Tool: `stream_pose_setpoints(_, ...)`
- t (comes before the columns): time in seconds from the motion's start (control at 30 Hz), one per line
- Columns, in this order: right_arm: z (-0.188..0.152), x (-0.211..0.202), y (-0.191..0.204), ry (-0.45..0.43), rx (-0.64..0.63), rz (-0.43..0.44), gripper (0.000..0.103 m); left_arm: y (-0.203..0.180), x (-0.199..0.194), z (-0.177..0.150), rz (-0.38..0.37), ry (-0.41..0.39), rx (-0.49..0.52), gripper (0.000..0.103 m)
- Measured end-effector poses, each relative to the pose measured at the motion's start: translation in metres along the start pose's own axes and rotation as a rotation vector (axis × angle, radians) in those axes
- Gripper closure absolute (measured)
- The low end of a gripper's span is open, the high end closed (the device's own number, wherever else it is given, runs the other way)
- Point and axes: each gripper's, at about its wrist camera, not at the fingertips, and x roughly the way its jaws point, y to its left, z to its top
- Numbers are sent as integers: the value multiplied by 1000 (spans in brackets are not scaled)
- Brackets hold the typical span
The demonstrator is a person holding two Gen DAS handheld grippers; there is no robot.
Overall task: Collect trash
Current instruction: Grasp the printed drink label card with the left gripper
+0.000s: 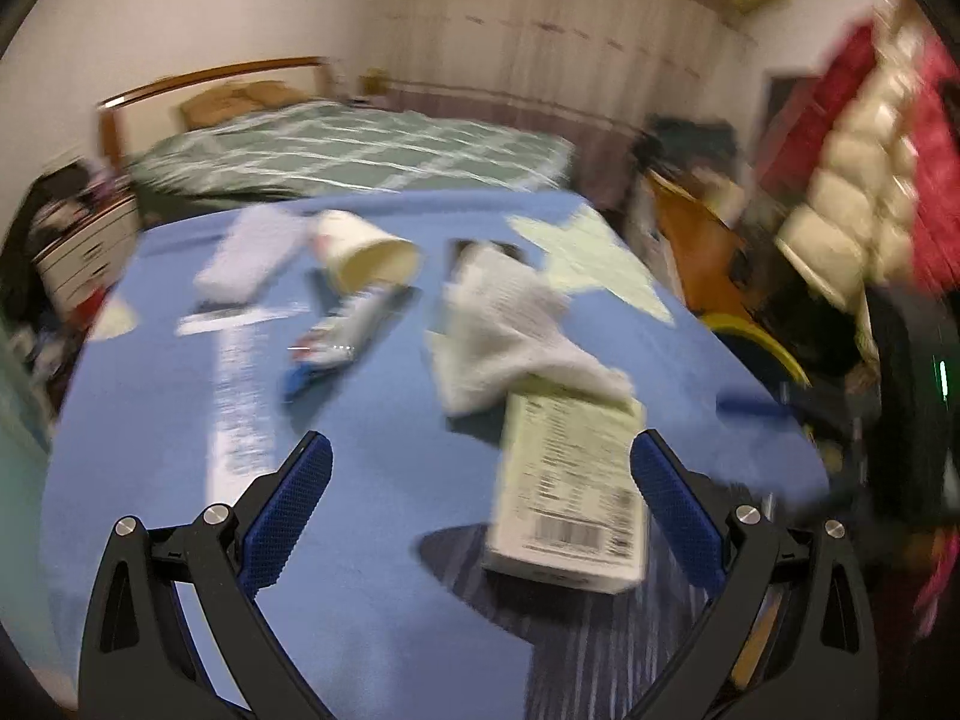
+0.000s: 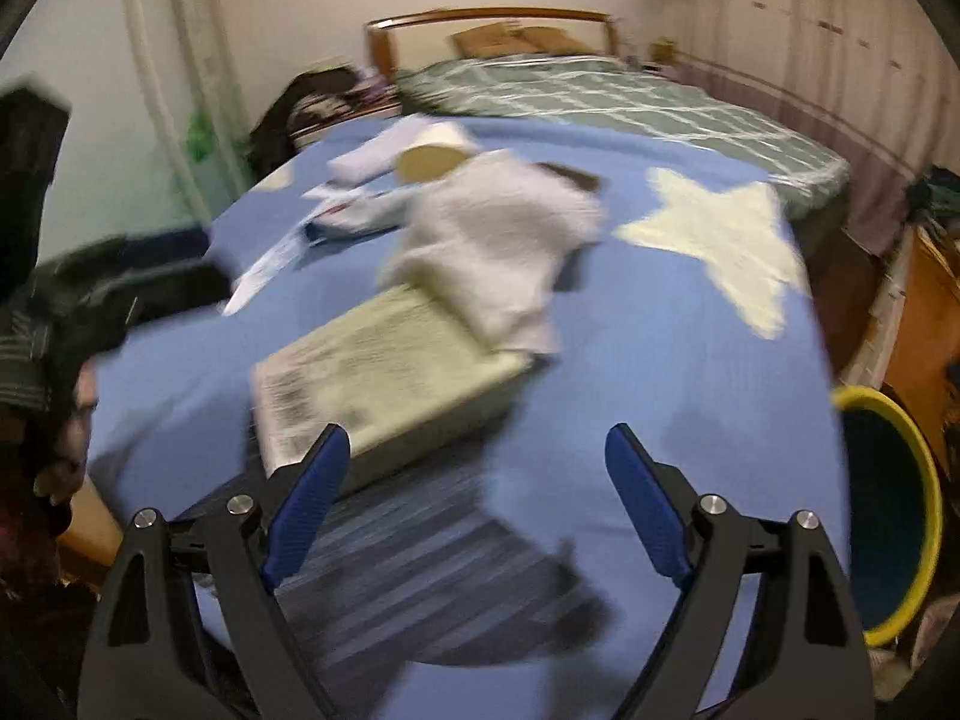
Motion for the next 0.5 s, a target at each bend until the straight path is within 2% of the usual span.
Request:
stream_pose_setpoints(0.13, -16, -21, -48, 3, 111, -93, 21, -21, 34, 4, -58, 119, 113, 5)
stream_pose_setpoints(0.27, -32, -32, -84, 3, 211, -137, 21, -32, 67, 8, -112, 229, 115, 5)
stream_pose_setpoints(0.33, -37, -35, -97, -5, 254, -150, 21, -35, 81, 8, -103, 265, 107, 5)
stream_pose_setpoints(0.5, -38, -35, -107, -13, 261, -129, 21, -47, 102, 5, -67, 323, 124, 5)
